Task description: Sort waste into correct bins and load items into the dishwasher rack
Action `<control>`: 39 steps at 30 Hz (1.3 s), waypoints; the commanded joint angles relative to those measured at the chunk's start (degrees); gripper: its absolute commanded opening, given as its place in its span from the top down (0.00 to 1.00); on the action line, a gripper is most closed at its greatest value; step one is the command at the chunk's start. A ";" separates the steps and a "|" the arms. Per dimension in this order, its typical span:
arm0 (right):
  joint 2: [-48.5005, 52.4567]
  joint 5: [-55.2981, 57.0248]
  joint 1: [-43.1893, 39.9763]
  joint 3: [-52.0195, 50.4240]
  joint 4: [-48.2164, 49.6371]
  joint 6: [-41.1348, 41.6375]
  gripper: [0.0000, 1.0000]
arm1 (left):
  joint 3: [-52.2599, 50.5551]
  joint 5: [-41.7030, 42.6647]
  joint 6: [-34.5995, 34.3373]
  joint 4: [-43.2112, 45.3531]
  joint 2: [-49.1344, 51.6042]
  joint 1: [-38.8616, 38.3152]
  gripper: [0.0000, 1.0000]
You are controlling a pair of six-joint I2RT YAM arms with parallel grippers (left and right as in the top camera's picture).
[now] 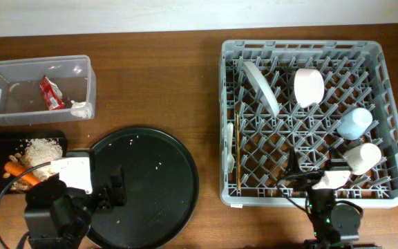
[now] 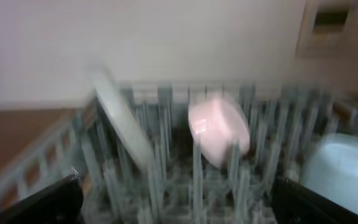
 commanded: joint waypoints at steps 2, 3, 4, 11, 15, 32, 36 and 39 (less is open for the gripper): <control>-0.55 0.48 0.35 -0.50 -1.36 -4.92 0.02 | -0.26 0.17 0.90 0.11 -0.17 0.24 0.01; -0.55 0.48 0.35 -0.50 -1.33 -4.92 0.01 | -0.26 0.17 0.90 0.09 -0.17 0.24 0.01; -0.52 0.48 0.33 -0.50 -1.36 -4.92 0.01 | -0.26 0.17 0.90 0.11 -0.17 0.24 0.01; -0.52 0.48 0.33 -0.50 -1.33 -4.92 0.01 | -0.26 0.17 0.90 0.09 -0.17 0.24 0.01; -0.52 0.48 0.33 -0.50 -1.33 -4.92 0.01 | -0.26 0.20 0.90 0.11 -0.17 0.24 0.01; -0.52 0.48 0.33 -0.50 -1.36 -4.92 0.02 | -51.25 -5.05 0.74 61.29 -31.19 -2.27 0.01; -0.52 0.48 0.33 -0.50 -1.33 -4.92 0.01 | -51.30 -4.31 0.96 51.60 -31.17 -2.27 0.01; -0.52 0.48 0.33 -0.50 -1.33 -4.92 0.01 | -51.30 -3.74 0.90 51.56 -31.08 -2.27 0.01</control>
